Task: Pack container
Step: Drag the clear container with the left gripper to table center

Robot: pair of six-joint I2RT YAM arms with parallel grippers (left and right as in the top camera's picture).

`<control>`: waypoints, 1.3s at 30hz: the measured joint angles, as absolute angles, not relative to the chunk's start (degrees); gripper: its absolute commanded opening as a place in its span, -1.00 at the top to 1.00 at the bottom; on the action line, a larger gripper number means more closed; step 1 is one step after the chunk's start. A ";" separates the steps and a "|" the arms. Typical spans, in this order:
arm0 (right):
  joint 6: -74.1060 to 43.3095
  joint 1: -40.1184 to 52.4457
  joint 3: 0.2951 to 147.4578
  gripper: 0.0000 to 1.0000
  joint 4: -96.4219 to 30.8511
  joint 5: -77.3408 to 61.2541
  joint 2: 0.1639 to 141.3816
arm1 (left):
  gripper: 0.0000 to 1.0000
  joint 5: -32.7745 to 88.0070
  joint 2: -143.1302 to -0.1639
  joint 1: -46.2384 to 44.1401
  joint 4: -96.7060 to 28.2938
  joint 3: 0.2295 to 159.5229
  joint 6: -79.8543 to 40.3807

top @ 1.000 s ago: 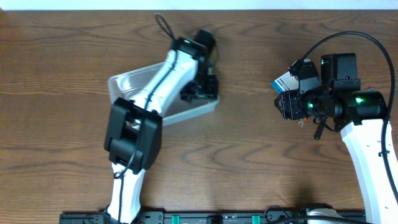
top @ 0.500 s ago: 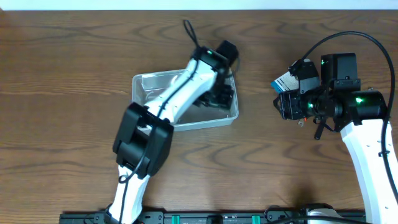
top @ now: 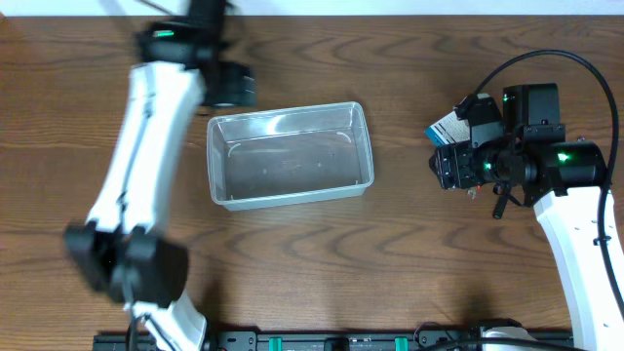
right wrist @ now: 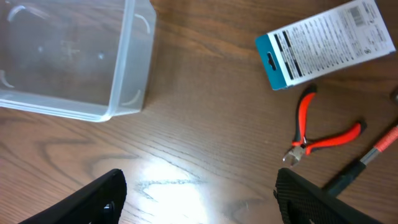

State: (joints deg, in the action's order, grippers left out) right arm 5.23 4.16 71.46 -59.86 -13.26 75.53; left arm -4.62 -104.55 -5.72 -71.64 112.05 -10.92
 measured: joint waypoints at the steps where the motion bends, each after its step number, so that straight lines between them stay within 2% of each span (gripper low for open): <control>1: 5.39 4.16 71.46 -0.46 -59.94 -13.08 75.53 | -0.95 -5.02 -102.91 -3.90 -72.47 112.40 -10.98; 5: 5.48 4.56 71.46 -0.40 -59.90 -12.80 75.53 | -0.95 -5.39 -99.81 5.43 -76.71 113.21 -12.97; 9: 5.48 4.75 71.46 -0.41 -59.61 -12.73 75.53 | -0.92 -3.33 -102.61 11.35 -78.02 109.65 -15.64; 14: 5.48 4.75 71.46 -0.40 -59.57 -12.56 75.53 | -0.65 -1.63 -107.79 13.63 -78.22 103.53 -17.98; 23: 5.48 4.75 71.46 -0.40 -59.57 -12.51 75.53 | -0.63 -0.58 -111.68 10.66 -79.33 94.67 -18.46; 31: 5.48 4.75 71.46 -0.41 -59.55 -12.34 75.53 | -0.63 4.51 -111.85 5.89 -73.30 86.59 -18.68; 39: 5.48 4.75 71.46 -0.43 -59.57 -12.32 75.53 | -0.64 8.40 -111.92 0.12 -66.67 86.15 -18.63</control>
